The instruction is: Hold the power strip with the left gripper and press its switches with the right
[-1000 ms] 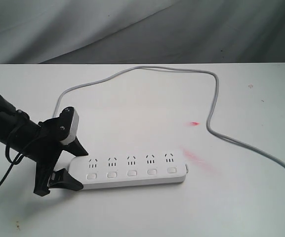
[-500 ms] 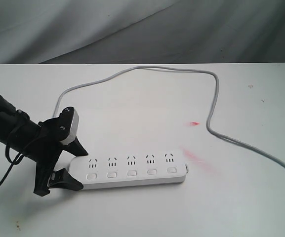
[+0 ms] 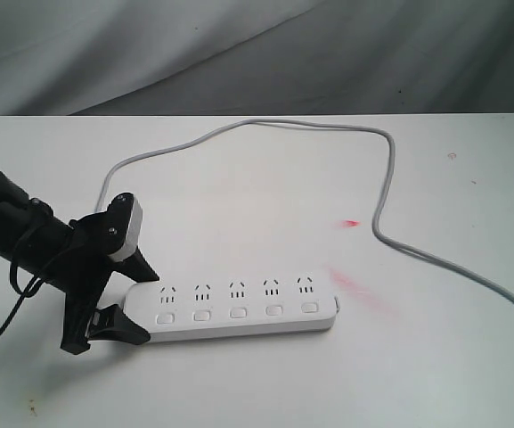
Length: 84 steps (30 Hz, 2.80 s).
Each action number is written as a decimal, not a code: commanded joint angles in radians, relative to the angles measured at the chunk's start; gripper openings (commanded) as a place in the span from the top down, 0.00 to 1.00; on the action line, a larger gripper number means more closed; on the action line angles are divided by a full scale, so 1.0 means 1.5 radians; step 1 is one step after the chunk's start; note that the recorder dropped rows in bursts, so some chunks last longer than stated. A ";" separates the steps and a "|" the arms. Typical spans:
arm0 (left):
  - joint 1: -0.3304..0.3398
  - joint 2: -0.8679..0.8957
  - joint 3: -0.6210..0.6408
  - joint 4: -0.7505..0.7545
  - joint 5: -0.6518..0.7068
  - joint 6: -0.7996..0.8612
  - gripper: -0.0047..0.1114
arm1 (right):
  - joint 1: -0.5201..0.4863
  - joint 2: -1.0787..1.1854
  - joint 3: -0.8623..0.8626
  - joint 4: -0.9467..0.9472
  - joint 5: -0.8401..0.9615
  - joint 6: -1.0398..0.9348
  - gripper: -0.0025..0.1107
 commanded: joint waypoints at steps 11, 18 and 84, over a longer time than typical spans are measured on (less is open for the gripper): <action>-0.002 0.000 -0.004 -0.002 0.000 0.003 0.59 | -0.165 -0.088 0.144 -0.160 -0.139 0.506 0.98; -0.002 0.000 -0.004 -0.002 0.000 0.003 0.59 | -0.234 -0.156 0.264 -0.392 -0.136 0.660 0.98; -0.002 0.000 -0.004 -0.001 0.000 0.003 0.59 | -0.234 -0.594 0.693 -0.836 -0.007 0.893 0.98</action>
